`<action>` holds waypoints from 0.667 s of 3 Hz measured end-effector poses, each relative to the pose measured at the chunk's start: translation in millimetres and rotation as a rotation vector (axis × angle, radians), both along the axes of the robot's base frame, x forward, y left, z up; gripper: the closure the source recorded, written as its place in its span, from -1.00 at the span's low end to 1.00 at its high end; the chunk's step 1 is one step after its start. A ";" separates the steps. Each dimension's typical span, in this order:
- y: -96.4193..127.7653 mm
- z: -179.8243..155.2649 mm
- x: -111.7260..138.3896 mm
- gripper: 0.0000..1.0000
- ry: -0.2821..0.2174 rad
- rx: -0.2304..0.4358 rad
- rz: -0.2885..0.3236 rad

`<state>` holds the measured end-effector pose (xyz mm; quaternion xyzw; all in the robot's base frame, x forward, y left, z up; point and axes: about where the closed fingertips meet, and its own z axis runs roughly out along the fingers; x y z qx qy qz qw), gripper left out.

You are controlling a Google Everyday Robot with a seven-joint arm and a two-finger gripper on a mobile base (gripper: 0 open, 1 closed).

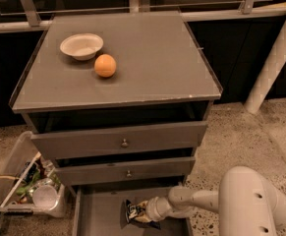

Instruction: Place blue chip bag into bottom drawer

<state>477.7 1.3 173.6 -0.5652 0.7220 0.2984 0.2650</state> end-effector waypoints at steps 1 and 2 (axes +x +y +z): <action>6.6 -5.0 25.7 1.00 -0.070 -0.004 -0.015; 8.8 -6.7 42.9 1.00 -0.114 -0.004 -0.039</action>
Offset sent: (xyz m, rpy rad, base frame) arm 0.0666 0.0070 -0.0068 -0.0071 -0.1721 -0.0733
